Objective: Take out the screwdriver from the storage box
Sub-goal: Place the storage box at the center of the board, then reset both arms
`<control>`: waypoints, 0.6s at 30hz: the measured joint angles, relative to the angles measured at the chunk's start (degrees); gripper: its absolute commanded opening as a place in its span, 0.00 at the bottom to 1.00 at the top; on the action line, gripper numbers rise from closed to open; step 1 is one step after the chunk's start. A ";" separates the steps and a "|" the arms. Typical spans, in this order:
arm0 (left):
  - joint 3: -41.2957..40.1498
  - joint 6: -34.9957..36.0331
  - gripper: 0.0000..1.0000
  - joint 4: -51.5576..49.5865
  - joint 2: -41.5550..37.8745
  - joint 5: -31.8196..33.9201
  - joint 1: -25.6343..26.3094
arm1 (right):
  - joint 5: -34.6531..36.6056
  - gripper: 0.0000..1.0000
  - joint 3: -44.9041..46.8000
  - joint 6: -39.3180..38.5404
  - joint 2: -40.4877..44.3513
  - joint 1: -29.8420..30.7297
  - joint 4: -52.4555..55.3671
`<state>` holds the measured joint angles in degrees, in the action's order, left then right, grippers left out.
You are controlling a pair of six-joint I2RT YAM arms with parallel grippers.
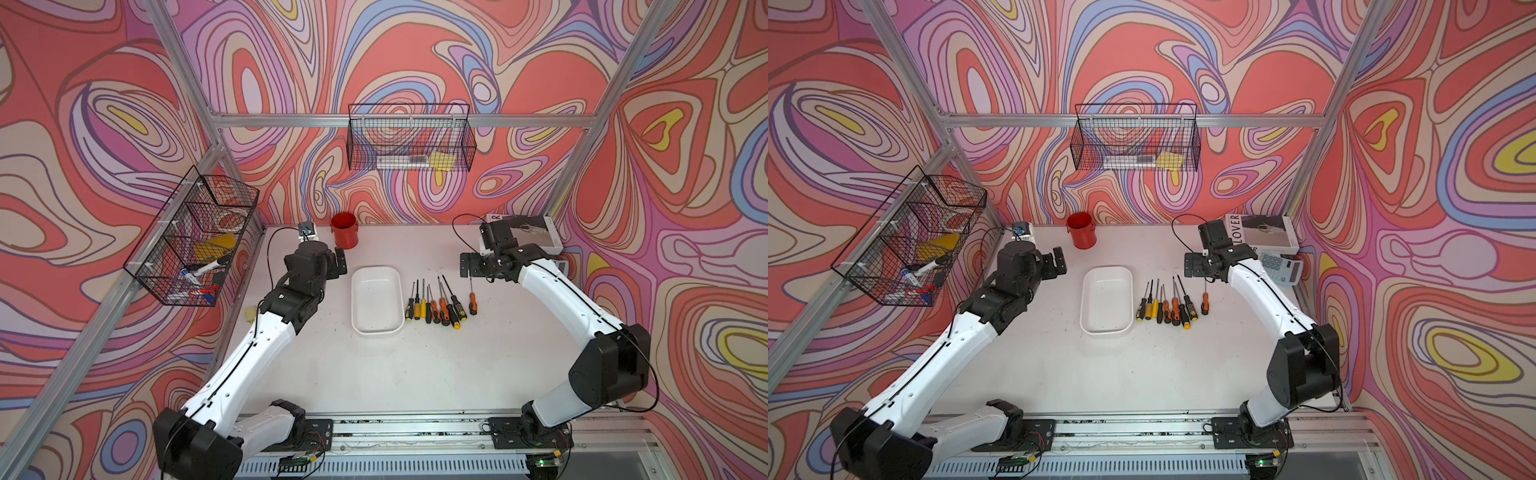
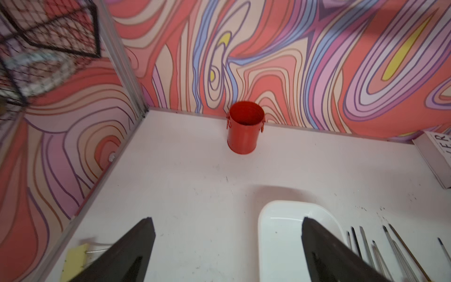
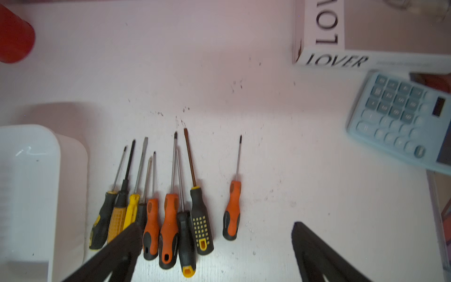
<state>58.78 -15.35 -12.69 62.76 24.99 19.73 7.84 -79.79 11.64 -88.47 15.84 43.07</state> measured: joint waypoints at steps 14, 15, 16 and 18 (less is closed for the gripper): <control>-32.68 11.04 0.99 26.80 0.48 7.74 -7.56 | 7.80 0.98 34.51 -18.16 8.98 -0.61 -40.96; -33.48 11.08 0.99 28.24 1.64 7.76 -7.85 | 7.82 0.98 36.83 -18.88 9.07 -0.96 -44.00; -34.34 11.13 0.99 30.45 3.23 7.69 -8.31 | 7.82 0.98 39.23 -19.58 9.20 -1.51 -47.25; -35.15 11.32 0.99 33.99 5.99 7.54 -9.38 | 7.76 0.98 42.82 -20.04 9.27 -2.84 -52.68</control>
<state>23.64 -4.03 21.30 68.75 32.53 10.35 15.59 -36.97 -8.40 -79.20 12.99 -9.61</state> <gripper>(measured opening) 0.992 0.984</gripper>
